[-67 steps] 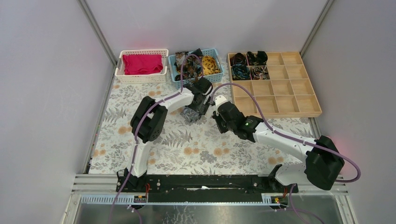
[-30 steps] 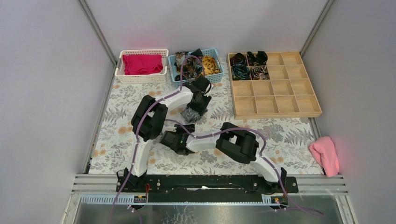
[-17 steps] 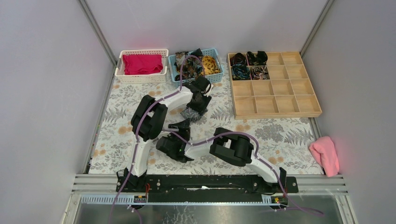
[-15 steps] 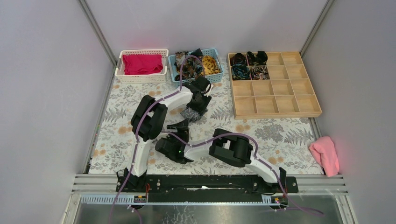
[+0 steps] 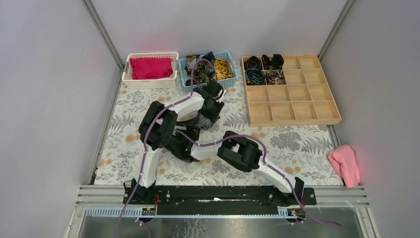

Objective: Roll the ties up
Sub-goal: Roll the tie at the center of the board, then pick up the tie at the center of the board, then move the storage box to the center of the board.

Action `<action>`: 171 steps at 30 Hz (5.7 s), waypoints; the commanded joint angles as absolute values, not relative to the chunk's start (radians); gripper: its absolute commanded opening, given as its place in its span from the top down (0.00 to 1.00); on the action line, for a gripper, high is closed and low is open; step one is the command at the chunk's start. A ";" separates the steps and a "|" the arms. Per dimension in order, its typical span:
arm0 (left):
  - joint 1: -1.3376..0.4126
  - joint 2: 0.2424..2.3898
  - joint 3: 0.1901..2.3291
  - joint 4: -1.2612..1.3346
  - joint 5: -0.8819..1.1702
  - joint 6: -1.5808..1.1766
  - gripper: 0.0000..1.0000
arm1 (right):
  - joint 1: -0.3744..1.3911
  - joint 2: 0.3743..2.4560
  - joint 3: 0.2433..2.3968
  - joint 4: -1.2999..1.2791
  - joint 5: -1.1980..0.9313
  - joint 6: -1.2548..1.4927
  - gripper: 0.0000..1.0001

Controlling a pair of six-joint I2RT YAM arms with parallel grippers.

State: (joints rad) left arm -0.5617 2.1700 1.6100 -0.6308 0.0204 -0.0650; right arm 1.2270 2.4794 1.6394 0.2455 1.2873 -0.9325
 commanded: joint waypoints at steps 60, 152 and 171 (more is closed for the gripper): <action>-0.262 1.934 1.743 -0.589 0.220 -0.318 0.01 | 0.928 2.193 1.461 -0.225 -0.048 -0.054 1.00; -0.394 1.686 0.966 0.270 0.612 -0.677 0.16 | 0.476 1.813 1.072 0.081 0.711 0.176 1.00; -0.393 1.720 0.965 0.323 0.648 -0.700 0.16 | 0.647 2.092 1.255 -0.420 0.851 0.709 1.00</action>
